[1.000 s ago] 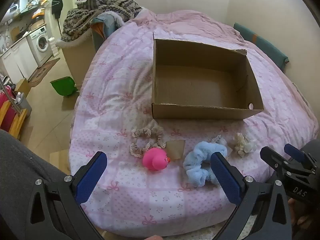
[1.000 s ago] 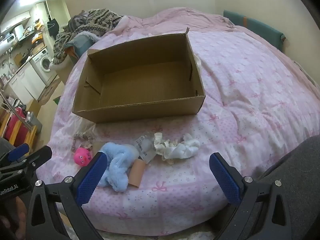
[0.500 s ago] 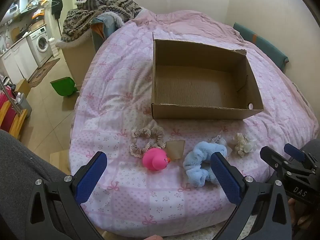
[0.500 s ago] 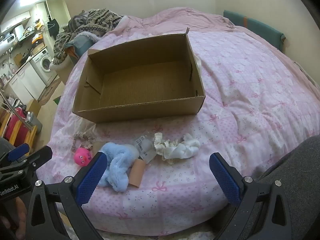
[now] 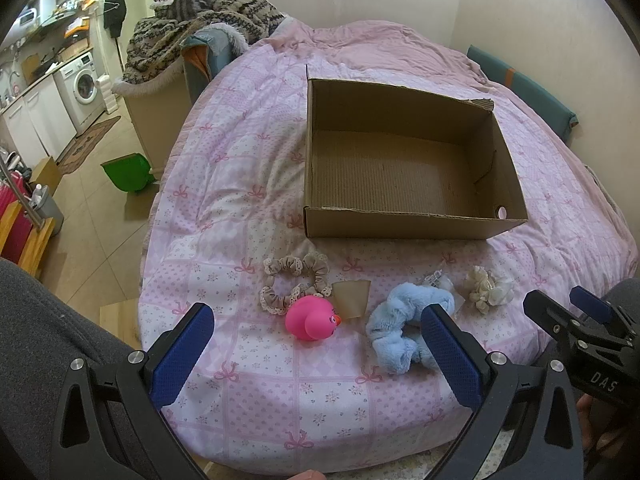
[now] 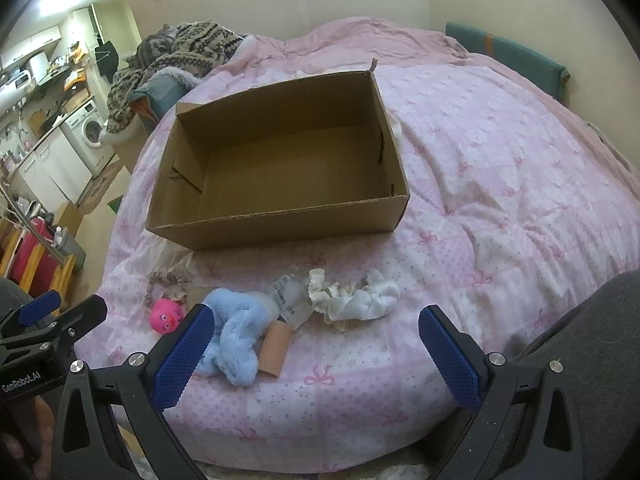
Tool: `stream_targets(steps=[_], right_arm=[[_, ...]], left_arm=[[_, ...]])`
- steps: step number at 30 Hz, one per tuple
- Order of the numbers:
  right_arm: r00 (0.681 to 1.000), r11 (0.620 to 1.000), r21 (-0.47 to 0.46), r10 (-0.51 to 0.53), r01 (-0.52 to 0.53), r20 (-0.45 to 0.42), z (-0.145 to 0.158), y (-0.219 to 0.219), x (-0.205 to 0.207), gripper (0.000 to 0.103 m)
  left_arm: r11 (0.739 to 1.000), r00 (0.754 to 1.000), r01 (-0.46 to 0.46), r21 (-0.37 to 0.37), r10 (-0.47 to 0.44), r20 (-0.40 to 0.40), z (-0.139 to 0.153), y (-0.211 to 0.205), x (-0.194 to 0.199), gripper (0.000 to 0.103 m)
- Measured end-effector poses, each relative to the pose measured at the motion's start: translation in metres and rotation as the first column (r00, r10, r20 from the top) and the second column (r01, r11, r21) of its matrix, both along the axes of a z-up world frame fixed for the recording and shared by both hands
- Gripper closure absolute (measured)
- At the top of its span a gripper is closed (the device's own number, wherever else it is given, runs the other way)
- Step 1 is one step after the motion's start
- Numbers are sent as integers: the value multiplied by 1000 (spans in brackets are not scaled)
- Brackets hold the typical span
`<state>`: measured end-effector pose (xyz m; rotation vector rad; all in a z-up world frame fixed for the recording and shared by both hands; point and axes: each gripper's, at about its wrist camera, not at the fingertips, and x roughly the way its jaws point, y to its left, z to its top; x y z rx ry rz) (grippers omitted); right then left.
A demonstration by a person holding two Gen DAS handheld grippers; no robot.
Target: Organize soft objects
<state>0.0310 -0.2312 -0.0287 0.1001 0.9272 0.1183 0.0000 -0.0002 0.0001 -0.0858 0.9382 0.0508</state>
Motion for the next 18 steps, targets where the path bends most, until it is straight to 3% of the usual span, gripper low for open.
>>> stream_targets(steps=[18], right_arm=[[1000,1000,-3,3,-3,0,-1,1,0,0]], left_arm=[[1000,1000,1,-2,-1,-3,0,0,0,0]])
